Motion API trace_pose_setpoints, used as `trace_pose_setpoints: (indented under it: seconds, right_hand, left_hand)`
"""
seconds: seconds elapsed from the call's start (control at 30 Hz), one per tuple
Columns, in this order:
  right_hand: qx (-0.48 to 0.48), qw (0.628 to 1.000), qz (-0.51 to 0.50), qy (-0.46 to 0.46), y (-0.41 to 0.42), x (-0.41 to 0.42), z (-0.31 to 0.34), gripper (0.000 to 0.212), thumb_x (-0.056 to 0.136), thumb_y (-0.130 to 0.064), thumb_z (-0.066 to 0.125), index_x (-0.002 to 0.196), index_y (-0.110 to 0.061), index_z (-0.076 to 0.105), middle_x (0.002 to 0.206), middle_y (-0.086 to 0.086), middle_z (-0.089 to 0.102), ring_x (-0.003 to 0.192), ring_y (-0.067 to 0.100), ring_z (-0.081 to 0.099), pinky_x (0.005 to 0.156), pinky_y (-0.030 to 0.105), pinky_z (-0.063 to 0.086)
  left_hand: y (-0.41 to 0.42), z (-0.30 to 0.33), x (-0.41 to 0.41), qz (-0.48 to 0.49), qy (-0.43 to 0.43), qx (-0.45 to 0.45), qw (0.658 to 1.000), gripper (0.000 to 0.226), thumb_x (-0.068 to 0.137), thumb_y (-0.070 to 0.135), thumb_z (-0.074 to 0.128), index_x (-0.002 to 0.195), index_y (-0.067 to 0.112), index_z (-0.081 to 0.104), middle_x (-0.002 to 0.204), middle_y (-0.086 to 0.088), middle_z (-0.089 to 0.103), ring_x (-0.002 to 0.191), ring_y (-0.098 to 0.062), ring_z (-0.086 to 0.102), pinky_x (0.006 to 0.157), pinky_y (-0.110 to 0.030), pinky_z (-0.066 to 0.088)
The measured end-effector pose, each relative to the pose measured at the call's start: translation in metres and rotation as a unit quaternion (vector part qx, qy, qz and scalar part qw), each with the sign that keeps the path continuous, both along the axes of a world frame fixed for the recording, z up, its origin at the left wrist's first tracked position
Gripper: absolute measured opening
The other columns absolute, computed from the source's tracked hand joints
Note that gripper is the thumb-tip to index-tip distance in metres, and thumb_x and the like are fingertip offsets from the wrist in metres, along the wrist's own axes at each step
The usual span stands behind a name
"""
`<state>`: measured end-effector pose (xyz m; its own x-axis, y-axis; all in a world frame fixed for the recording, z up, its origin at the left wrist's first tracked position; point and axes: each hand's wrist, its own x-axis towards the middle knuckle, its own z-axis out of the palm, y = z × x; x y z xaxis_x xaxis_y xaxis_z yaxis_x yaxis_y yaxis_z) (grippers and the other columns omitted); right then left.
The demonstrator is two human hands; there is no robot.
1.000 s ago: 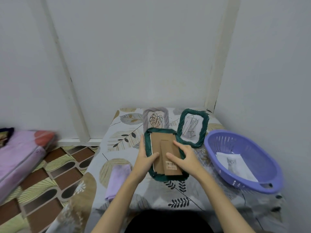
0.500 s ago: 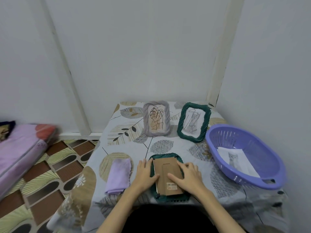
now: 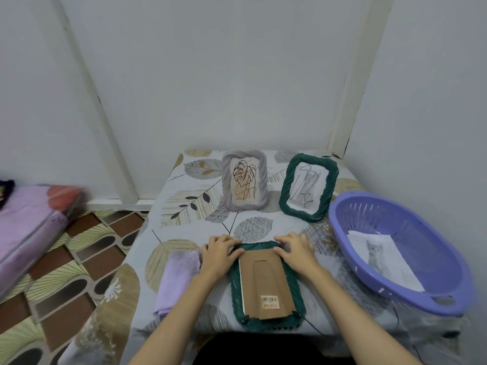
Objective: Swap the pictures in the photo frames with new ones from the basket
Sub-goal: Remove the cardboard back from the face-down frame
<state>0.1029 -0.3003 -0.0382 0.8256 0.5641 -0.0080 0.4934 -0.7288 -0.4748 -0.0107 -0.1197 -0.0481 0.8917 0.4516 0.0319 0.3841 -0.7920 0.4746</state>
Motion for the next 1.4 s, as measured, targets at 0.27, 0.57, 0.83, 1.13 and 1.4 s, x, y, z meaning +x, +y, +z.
trace_pose_setpoints:
  seconds: [0.27,0.57,0.83,1.13,1.4]
  right_hand:
    - [0.038,0.998,-0.033,-0.023,0.009,0.004,-0.011,0.028,0.088,-0.040,0.054,0.111,-0.028,0.064,0.110,-0.002,0.061,0.112,0.021,0.045,0.092,0.035,0.030]
    - [0.058,0.996,-0.067,-0.022,0.017,0.007,-0.013,0.022,0.086,-0.041,0.057,0.100,-0.027,0.068,0.107,-0.003,0.064,0.112,0.021,0.047,0.092,0.036,0.031]
    - [0.062,0.997,-0.035,-0.019,0.001,-0.011,-0.001,0.045,0.085,-0.050,0.055,0.125,-0.029,0.050,0.113,-0.003,0.055,0.114,0.020,0.042,0.094,0.036,0.031]
    - [0.077,0.995,0.045,-0.036,-0.052,-0.083,0.004,0.056,0.075,-0.059,0.063,0.124,-0.036,0.052,0.124,-0.009,0.046,0.117,0.013,0.034,0.092,0.031,0.029]
    - [0.054,0.996,0.060,-0.023,-0.079,-0.103,-0.006,0.064,0.056,-0.059,0.076,0.114,-0.038,0.058,0.130,-0.010,0.043,0.125,0.013,0.030,0.098,0.029,0.024]
  left_hand:
    - [0.003,-0.004,0.007,0.006,-0.052,-0.001,0.999,0.031,0.090,0.045,0.052,0.115,0.032,0.063,0.117,0.011,0.059,0.119,-0.014,0.037,0.089,-0.031,0.021]
    - [0.005,-0.007,0.019,0.033,-0.084,-0.014,0.996,0.024,0.090,0.037,0.054,0.104,0.024,0.069,0.104,0.002,0.064,0.113,-0.017,0.044,0.085,-0.030,0.022]
    - [0.001,-0.001,0.005,0.043,-0.089,-0.016,0.995,0.031,0.092,0.038,0.051,0.120,0.025,0.057,0.122,0.003,0.054,0.122,-0.018,0.039,0.098,-0.032,0.026]
    - [-0.026,0.017,-0.064,-0.080,-0.167,-0.096,0.978,0.027,0.087,0.027,0.063,0.110,0.013,0.064,0.118,-0.001,0.057,0.115,-0.013,0.050,0.099,-0.023,0.034]
    - [-0.035,0.012,-0.099,-0.152,-0.047,-0.118,0.980,0.045,0.062,0.039,0.083,0.099,0.024,0.064,0.131,0.009,0.046,0.120,-0.003,0.041,0.103,-0.021,0.029]
